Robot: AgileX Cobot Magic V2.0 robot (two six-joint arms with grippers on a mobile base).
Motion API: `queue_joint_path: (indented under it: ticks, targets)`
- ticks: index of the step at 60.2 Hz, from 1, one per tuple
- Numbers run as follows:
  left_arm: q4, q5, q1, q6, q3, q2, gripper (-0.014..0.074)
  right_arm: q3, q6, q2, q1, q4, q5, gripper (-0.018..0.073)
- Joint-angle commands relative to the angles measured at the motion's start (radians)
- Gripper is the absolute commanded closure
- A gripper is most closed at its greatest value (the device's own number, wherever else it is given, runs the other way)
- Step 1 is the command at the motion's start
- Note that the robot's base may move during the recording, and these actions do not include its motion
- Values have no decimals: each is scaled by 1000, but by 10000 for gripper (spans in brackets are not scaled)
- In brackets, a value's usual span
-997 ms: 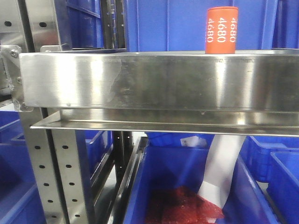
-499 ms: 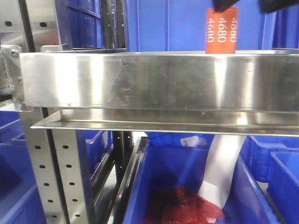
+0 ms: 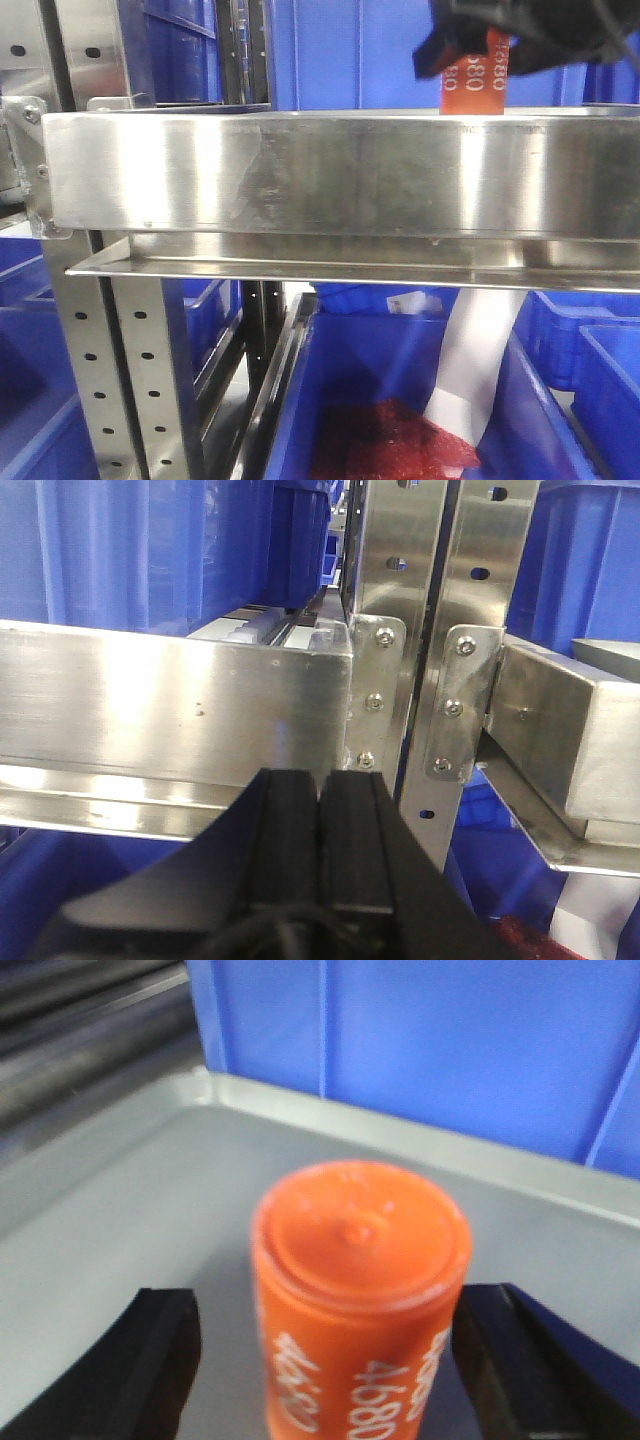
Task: Grab orange capacitor from left shelf to right conveyor
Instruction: 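Close the right gripper on the orange capacitor and lift it, then retract the right arm holding the capacitor away from the shelf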
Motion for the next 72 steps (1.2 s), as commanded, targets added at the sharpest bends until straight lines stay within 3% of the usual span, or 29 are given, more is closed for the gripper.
queue_joint_path:
  ticks: [1, 18, 26, 36, 55, 72]
  targets:
    - [0, -81, -5, 0, -2, -19, 701, -35, -2, -20, -13, -5, -99, -10]
    - [0, -81, -5, 0, -2, -19, 701, -35, -2, -23, -18, -5, -118, 385]
    - [0, -81, -5, 0, -2, -19, 701, -35, -3, -72, -18, -5, -161, 491]
    - [0, -81, -5, 0, -2, -19, 701, -35, -3, -212, -74, -6, -90, 496]
    - [0, -81, -5, 0, -2, -19, 701, 0, -3, -558, -298, -106, 361, 496]
    - [0, -81, -5, 0, -2, -19, 701, 207, -4, -859, -338, -101, 422, 496]
